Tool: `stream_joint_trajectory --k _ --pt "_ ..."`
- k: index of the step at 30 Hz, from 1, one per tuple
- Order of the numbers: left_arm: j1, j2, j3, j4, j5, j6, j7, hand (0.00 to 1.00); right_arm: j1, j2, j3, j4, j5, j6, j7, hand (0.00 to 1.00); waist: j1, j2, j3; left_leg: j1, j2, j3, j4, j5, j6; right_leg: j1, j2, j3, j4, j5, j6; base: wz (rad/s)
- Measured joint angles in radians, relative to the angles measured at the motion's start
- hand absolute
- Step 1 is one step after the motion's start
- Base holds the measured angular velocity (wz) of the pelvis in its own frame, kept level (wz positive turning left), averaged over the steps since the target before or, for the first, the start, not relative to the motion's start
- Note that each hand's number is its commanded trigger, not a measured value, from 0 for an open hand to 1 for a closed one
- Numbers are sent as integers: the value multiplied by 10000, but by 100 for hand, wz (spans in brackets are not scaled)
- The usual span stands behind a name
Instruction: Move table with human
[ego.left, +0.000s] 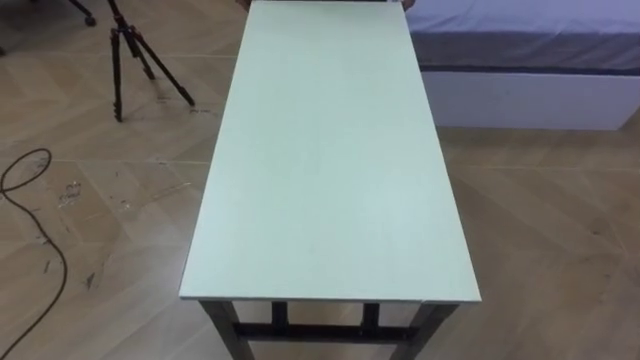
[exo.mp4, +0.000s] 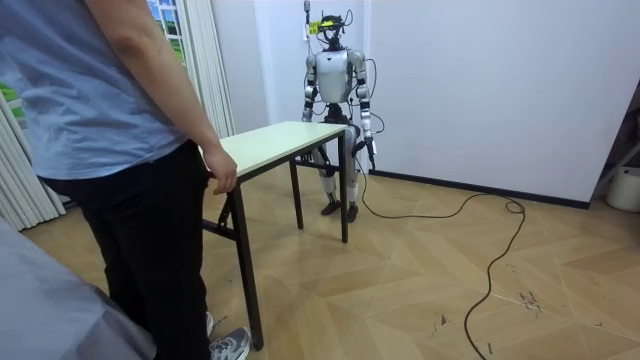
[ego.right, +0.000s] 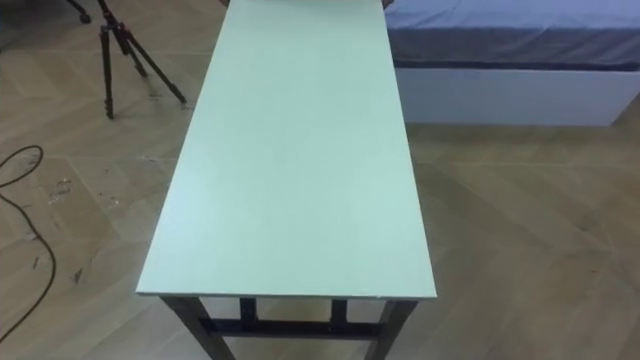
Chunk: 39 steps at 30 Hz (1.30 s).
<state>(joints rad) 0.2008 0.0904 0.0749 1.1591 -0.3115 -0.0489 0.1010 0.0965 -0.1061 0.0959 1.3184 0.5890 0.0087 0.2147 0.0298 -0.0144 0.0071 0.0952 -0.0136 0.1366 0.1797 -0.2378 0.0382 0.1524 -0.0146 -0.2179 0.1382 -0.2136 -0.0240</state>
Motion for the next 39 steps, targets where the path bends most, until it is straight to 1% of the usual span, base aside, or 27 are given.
stream_joint_trajectory --k 1,2,4,5,6,8,10,11,13,17,19,21,22,23,25,26,28,29,31,33,35,36,38,39 --pt "-9 -6 -4 19 -21 5 -26 0 -5 -5 5 2 16 38 64 0 14 26 -14 16 2 -2 -3 0 0 11 -1 -28 8 0 0 0" --pt "-10 -15 1 35 -41 16 -55 0 4 -4 5 3 41 58 124 0 26 13 -4 28 3 -3 -3 0 -1 31 0 -41 7 0 0 0" --pt "-6 -17 1 47 -120 42 -83 0 4 -11 1 6 38 62 213 0 26 40 -9 29 4 -8 8 -1 -1 43 -3 -70 10 0 0 0" --pt "3 -22 1 48 -136 54 -113 0 6 -25 1 7 41 77 294 0 24 19 5 28 5 -11 16 -1 -1 44 -4 -78 23 0 0 0" --pt "9 -23 -3 47 -168 56 -140 0 6 -30 3 6 41 84 315 0 23 33 -1 28 5 -13 12 -1 -1 45 -4 -80 26 0 0 0" --pt "44 -30 -32 34 -555 69 -260 0 11 -48 3 -11 36 110 402 0 17 34 4 0 6 -15 -9 -1 -1 8 -4 -81 36 0 0 0" --pt "65 -29 -35 20 -939 69 -351 0 17 -57 -8 -33 125 108 442 0 -6 64 -23 -63 6 -37 10 -1 -1 -42 -3 -83 40 0 0 2" --pt "61 -25 -34 22 -1294 72 -484 0 31 -92 -14 -32 419 129 512 0 -4 70 -38 -146 3 -62 64 -1 -1 -97 -7 -110 49 0 0 4" --pt "63 -19 -28 29 -1693 93 -663 0 33 -139 -30 -32 690 149 632 0 -3 73 -38 -190 3 -72 83 0 -1 -142 -11 -124 52 1 0 2" --pt "52 3 -31 39 -2457 243 -1067 0 14 -198 -195 -83 748 145 804 0 12 87 -45 -198 3 -72 111 0 -1 -140 -11 -103 49 0 0 0" --pt "30 -2 -46 36 -2693 270 -1244 0 23 -232 -187 -154 770 139 884 0 36 118 -27 -209 4 -70 115 0 -1 -143 -12 -81 36 0 0 0" --pt "-47 1 -168 10 -2954 285 -1516 0 48 -273 -157 -354 902 142 982 0 44 124 -27 -279 5 -64 167 0 -1 -265 -15 -74 39 0 0 0" --pt "-129 -4 -215 -130 -3276 408 -1653 0 47 -307 -97 -618 1138 154 1094 0 35 99 -31 -355 11 -55 241 0 -1 -344 -23 -81 66 2 -2 0" --pt "-180 -2 -262 -307 -3623 480 -1813 0 54 -341 -80 -969 1223 152 1274 0 27 148 3 -412 20 -56 259 0 -1 -385 -22 -109 134 2 -3 0" --pt "-226 23 -461 -519 -4073 505 -1966 0 69 -414 -12 -1329 1438 153 1491 0 22 202 2 -414 16 -55 267 0 -1 -405 -29 -114 139 3 -4 0" --pt "-211 46 -607 -770 -4255 509 -2014 0 138 -438 -1 -1638 1491 168 1588 0 24 213 12 -399 15 -53 267 0 -1 -418 -30 -116 147 2 -3 0" --pt "-124 49 -658 -1137 -4479 520 -2093 0 285 -440 -5 -2191 1533 245 1756 0 21 227 23 -427 17 -52 269 0 -1 -414 -29 -116 160 2 -3 0" --pt "-63 52 -700 -1329 -4688 522 -2212 0 388 -443 -6 -2531 1560 306 1888 0 15 227 -1 -484 20 -54 270 0 -1 -407 -28 -127 170 2 -4 0" --pt "3 69 -839 -1612 -4864 537 -2318 0 460 -441 6 -2786 1577 364 2105 0 8 232 1 -510 20 -60 278 0 -1 -425 -28 -147 174 2 -4 0" --pt "81 86 -1092 -1782 -5440 536 -2443 0 469 -440 58 -2864 1829 379 2236 0 19 227 0 -520 19 -80 308 0 -1 -413 -31 -174 181 2 -3 5" --pt "239 91 -1473 -2144 -6459 537 -2767 0 713 -442 109 -3496 2615 375 2274 0 15 222 -12 -600 18 -73 423 0 -1 -419 -50 -247 189 2 -3 9" --pt "272 122 -1556 -2217 -6649 494 -2830 0 773 -433 104 -3653 2784 359 2336 0 0 219 -19 -597 18 -71 421 0 -1 -429 -50 -255 188 2 -3 8" --pt "389 321 -1943 -2603 -7620 507 -3151 0 842 -458 153 -4151 3304 374 2545 0 2 172 -19 -628 27 -80 423 1 -2 -481 -41 -209 190 2 -4 2" --pt "431 380 -2055 -2771 -7788 534 -3175 0 865 -483 217 -4346 3419 378 2546 0 3 165 -16 -641 27 -79 433 1 -2 -491 -41 -195 193 2 -4 0"
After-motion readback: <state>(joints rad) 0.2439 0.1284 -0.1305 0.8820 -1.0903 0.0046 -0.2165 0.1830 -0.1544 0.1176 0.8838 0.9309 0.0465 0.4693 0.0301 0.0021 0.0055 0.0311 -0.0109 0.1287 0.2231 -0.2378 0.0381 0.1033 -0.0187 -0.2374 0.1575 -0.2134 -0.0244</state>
